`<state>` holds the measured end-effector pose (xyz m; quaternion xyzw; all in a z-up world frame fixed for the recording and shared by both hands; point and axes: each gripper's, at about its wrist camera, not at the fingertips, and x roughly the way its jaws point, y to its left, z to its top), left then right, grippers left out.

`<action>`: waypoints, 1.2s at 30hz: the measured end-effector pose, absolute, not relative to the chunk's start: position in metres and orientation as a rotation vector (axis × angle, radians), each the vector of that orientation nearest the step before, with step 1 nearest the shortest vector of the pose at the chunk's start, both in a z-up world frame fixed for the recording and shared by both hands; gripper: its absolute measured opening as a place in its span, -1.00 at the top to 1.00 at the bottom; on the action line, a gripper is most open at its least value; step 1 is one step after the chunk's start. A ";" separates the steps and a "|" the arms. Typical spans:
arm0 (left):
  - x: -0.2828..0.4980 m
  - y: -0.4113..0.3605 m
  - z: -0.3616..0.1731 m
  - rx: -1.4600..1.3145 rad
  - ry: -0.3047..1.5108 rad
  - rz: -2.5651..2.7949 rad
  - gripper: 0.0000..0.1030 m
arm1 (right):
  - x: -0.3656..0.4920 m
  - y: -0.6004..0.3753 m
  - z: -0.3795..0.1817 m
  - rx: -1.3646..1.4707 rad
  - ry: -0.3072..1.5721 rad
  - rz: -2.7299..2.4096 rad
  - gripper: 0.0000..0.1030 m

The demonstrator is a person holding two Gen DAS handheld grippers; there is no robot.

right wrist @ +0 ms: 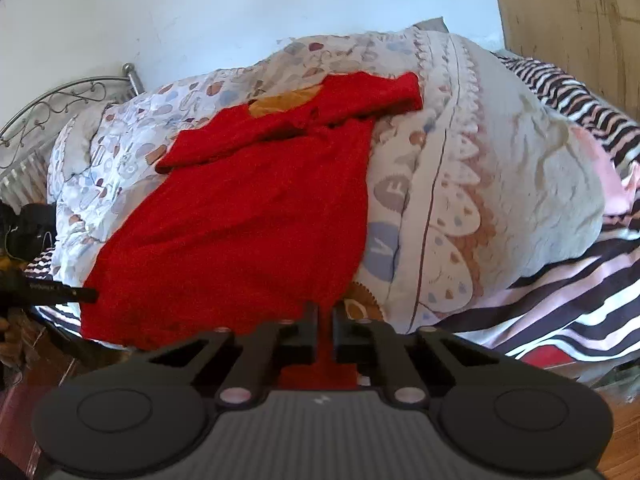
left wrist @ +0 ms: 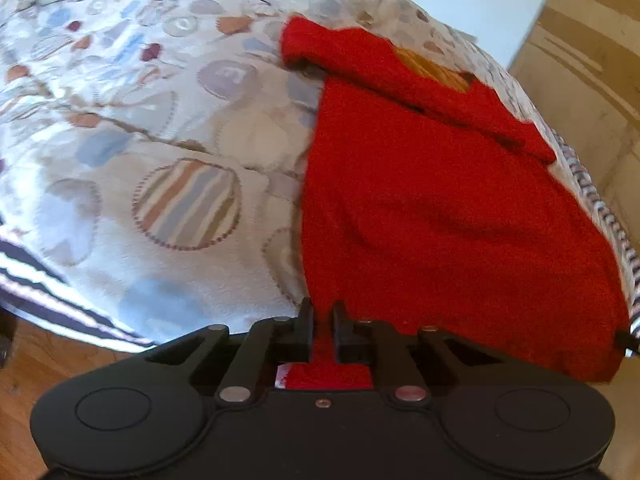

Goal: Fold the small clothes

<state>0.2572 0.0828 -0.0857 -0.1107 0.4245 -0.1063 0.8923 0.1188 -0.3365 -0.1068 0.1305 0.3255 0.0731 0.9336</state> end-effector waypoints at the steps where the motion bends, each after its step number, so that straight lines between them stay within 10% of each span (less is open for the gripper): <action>1: 0.254 0.085 -0.077 -0.244 0.879 -0.208 0.86 | 0.114 -0.338 -0.100 0.277 0.660 0.156 0.91; 19: 0.251 0.073 -0.071 -0.175 0.927 -0.137 0.76 | 0.105 -0.342 -0.110 0.265 0.686 0.151 0.79; 23: 0.249 0.071 -0.070 -0.180 0.926 -0.127 0.24 | 0.103 -0.343 -0.116 0.297 0.701 0.176 0.08; 25: 0.245 0.072 -0.070 -0.183 0.917 -0.114 -0.31 | 0.102 -0.345 -0.122 0.333 0.708 0.196 -0.05; 28: 0.238 0.071 -0.068 -0.162 0.890 -0.084 -0.62 | 0.103 -0.346 -0.132 0.351 0.723 0.203 -0.22; 33: 0.226 0.067 -0.063 -0.113 0.832 -0.058 -0.89 | 0.112 -0.345 -0.147 0.393 0.742 0.224 -0.09; 36: 0.219 0.064 -0.057 -0.085 0.790 -0.066 -0.90 | 0.112 -0.344 -0.148 0.406 0.762 0.257 0.77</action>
